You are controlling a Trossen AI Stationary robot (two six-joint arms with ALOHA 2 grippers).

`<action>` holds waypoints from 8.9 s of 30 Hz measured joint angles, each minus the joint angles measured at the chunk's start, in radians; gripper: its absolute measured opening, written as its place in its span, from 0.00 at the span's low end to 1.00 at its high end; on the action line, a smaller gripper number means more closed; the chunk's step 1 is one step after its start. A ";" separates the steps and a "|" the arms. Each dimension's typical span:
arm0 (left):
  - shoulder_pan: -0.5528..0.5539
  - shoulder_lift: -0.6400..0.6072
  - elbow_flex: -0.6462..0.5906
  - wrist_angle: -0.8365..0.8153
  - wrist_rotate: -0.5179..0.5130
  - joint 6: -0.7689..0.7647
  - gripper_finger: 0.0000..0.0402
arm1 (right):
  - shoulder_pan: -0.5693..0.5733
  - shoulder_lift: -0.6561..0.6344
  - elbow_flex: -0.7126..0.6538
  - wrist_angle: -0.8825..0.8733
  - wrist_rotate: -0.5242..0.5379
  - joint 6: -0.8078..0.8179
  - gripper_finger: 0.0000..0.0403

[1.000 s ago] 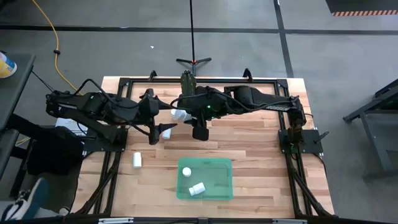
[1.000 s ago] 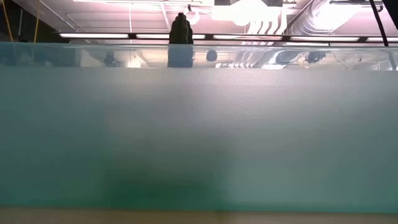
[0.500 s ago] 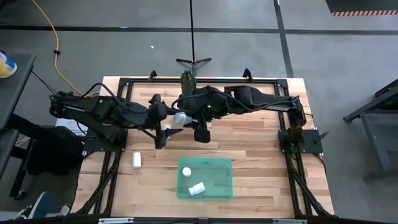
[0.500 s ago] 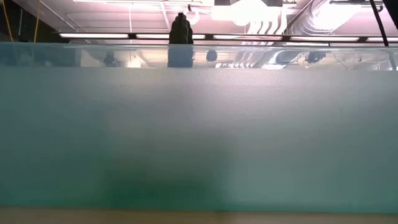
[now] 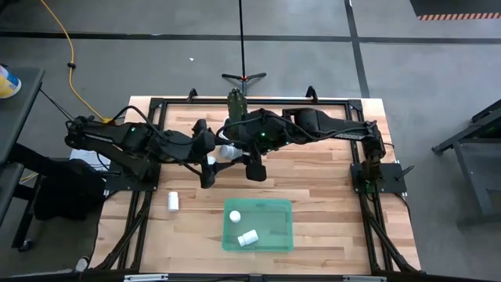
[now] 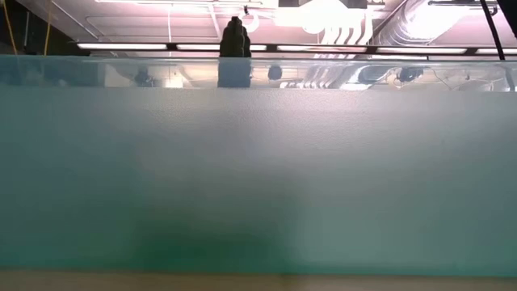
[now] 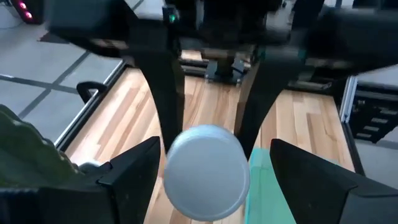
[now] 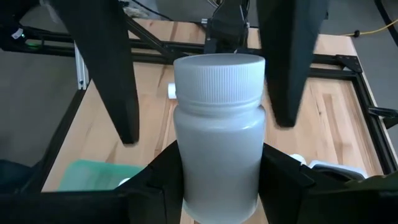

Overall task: Pick and place pill bottles into a basket
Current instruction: Put the white pill bottle into the green bin

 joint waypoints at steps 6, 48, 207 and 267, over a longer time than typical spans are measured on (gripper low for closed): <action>0.000 -0.001 0.006 -0.003 0.000 0.007 0.84 | 0.000 0.000 0.000 -0.001 0.000 -0.002 0.37; 0.001 -0.001 0.006 -0.078 0.066 0.011 0.48 | -0.027 0.003 0.000 -0.056 -0.026 0.051 0.63; 0.056 0.914 0.321 0.180 0.503 0.230 0.48 | -0.118 -0.982 -1.048 0.276 0.029 0.360 0.69; 0.111 0.726 0.338 -0.205 0.298 0.154 0.63 | -0.118 -0.983 -1.048 0.210 0.021 0.353 0.69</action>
